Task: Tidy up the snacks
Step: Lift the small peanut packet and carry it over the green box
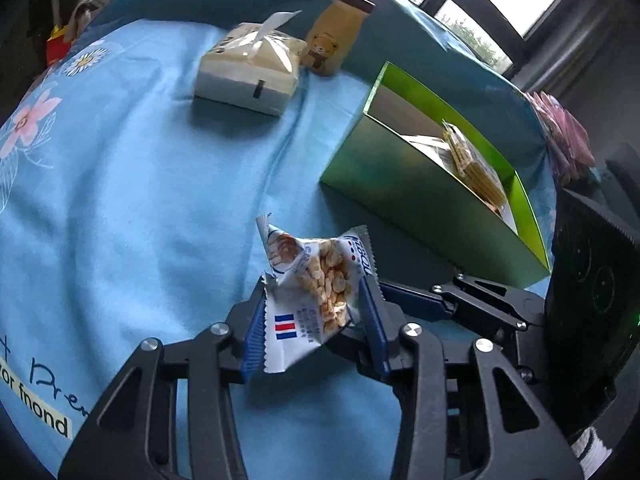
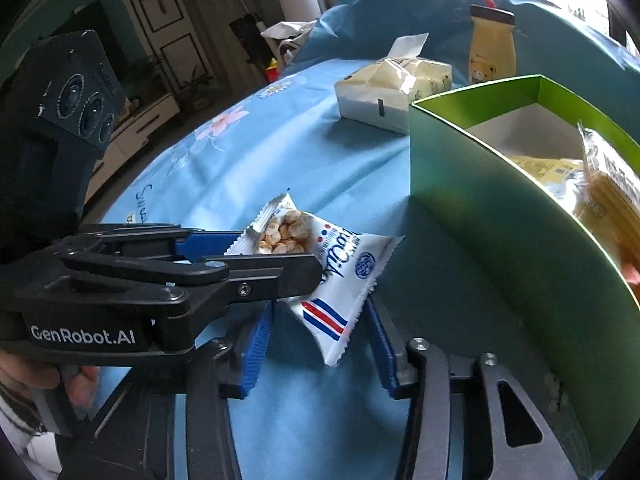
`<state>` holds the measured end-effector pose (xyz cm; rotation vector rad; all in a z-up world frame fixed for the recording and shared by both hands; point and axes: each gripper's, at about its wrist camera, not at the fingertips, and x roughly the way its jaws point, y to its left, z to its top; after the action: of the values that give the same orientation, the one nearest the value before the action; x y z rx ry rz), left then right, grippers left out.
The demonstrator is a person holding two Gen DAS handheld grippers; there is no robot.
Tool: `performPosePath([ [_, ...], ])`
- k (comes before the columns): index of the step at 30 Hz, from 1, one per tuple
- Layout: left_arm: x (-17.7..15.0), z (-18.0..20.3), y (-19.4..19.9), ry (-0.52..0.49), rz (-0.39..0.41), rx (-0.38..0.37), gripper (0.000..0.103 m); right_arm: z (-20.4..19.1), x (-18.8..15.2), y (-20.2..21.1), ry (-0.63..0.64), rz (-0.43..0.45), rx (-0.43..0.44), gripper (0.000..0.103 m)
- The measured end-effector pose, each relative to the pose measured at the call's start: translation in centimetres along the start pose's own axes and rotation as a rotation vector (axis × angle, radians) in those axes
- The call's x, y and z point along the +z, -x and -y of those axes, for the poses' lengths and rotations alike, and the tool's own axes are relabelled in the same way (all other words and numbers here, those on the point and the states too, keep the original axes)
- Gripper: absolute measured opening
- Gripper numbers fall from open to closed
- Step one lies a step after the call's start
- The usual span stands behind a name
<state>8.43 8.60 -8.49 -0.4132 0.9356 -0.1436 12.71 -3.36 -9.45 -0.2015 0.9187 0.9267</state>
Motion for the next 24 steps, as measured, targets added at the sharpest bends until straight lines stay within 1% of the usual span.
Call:
performPosePath([
  [2,-0.1,0.2,0.1,-0.011,0.001,-0.004,0.042,-0.2,-0.1,0.2,-0.001,0.007,0.003,0.036],
  [5,-0.2,0.8,0.7,-0.026,0.007,-0.015,0.041,-0.3,-0.4,0.8,-0.018,0.029,0.001,0.033],
  [9,-0.5,2.4,1.7,-0.070,0.017,-0.026,0.041,-0.6,-1.1,2.5,-0.043,0.065,-0.011,0.033],
  [14,-0.6,5.4,2.8,-0.152,0.033,-0.047,0.041,-0.4,-2.4,5.7,-0.097,0.127,-0.026,0.033],
  [19,0.0,9.0,3.0,-0.240,0.042,-0.077,0.041,0.3,-3.4,9.4,-0.138,0.188,-0.075,0.033],
  [24,1.2,12.5,2.8,-0.313,0.049,-0.111,0.042,1.7,-3.6,12.5,-0.169,0.242,-0.129,0.033],
])
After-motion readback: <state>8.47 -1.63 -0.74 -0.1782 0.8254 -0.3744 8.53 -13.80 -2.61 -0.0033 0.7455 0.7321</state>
